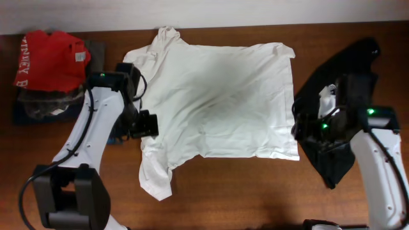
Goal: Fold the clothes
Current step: 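Grasp the T-shirt's bottom corners with left and right grippers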
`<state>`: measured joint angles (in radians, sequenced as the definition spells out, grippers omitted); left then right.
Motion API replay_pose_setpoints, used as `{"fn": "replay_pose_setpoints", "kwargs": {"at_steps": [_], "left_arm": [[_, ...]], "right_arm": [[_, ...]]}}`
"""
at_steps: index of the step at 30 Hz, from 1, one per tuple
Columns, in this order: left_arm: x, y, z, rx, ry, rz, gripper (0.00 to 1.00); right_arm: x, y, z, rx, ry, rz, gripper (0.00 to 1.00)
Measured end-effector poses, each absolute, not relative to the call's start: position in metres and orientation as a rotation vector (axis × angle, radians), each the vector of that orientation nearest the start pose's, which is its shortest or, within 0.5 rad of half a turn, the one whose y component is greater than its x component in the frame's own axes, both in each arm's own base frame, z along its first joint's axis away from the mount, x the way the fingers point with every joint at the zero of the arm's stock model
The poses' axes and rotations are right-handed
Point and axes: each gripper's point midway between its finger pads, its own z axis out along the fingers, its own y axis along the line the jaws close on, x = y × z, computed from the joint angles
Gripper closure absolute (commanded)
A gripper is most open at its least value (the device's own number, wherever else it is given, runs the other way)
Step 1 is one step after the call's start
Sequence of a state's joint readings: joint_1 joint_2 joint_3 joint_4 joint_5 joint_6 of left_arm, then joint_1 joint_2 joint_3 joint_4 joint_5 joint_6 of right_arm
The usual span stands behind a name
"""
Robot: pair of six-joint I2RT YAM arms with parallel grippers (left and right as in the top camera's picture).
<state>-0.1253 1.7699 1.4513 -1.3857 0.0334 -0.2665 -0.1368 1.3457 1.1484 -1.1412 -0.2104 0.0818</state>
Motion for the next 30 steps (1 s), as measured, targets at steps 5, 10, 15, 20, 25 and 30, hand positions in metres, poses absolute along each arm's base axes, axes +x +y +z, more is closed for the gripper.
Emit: {"fn": "replay_pose_setpoints", "kwargs": {"at_steps": [5, 10, 15, 20, 25, 30], "left_arm": [[0.276, -0.046, 0.099, -0.233, 3.317, -0.029, 0.08], [0.259, -0.05, 0.091, -0.225, 3.381, -0.038, 0.08], [0.232, -0.06, 0.076, -0.197, 3.473, -0.071, 0.11], [0.208, -0.078, 0.052, -0.171, 3.508, -0.1, 0.18], [0.185, -0.088, 0.034, -0.203, 3.515, -0.088, 0.25], [0.169, -0.085, 0.018, -0.282, 3.536, -0.063, 0.3]], "right_arm": [[0.265, 0.005, 0.107, 0.292, 2.933, 0.354, 0.25], [0.262, 0.011, 0.082, 0.306, 2.985, 0.412, 0.25], [0.267, 0.012, 0.074, 0.308, 2.992, 0.43, 0.26], [0.273, 0.012, 0.066, 0.308, 2.995, 0.436, 0.26], [0.278, 0.012, 0.051, 0.313, 3.022, 0.441, 0.27], [0.279, 0.023, 0.032, 0.266, 3.074, 0.45, 0.27]]}}
